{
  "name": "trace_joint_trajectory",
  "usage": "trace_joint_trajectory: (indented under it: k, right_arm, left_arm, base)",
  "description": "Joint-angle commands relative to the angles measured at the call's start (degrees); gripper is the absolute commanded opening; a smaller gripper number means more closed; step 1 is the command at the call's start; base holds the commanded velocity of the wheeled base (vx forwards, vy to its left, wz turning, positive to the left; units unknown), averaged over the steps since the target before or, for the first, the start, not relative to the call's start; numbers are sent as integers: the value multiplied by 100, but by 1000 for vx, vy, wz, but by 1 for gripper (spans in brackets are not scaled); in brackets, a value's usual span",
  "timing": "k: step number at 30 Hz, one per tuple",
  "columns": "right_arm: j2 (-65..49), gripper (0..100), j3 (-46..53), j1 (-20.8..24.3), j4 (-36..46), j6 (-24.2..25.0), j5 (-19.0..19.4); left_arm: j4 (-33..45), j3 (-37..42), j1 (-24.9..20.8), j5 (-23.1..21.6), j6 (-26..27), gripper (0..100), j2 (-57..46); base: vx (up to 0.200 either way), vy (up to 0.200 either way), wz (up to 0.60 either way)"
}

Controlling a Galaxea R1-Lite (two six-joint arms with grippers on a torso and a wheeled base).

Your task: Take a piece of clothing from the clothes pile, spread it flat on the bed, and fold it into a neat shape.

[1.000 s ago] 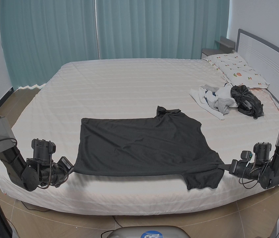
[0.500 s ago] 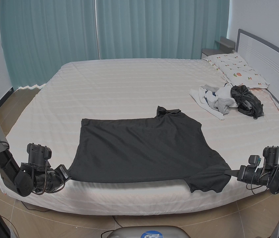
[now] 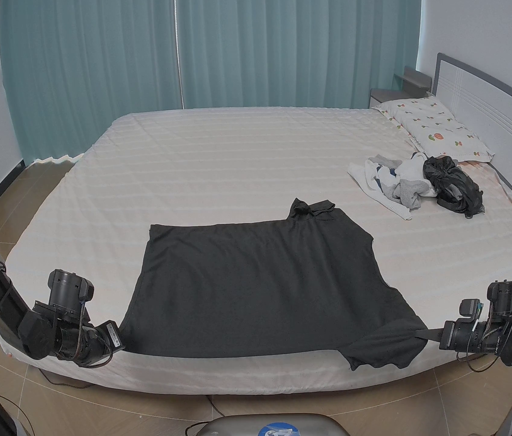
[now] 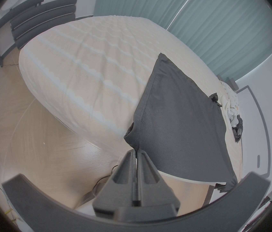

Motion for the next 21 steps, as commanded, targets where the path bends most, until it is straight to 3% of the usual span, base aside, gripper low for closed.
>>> trace_joint_trajectory:
  k: [1, 11, 21]
  right_arm:
    - [-87, 0, 263, -61, -2, -110, 0]
    - [-87, 0, 790, -299, -2, -840, 150]
    - [54, 0, 157, -264, -511, -559, 387]
  left_arm:
    - [445, -69, -21, 22, 107, 0, -312]
    - [1728, -219, -29, 242, 538, 0, -593]
    - [1833, -772, 15, 180, 327, 0, -558]
  base:
    - [0, 0, 0]
    - [0, 0, 0]
    - [0, 0, 0]
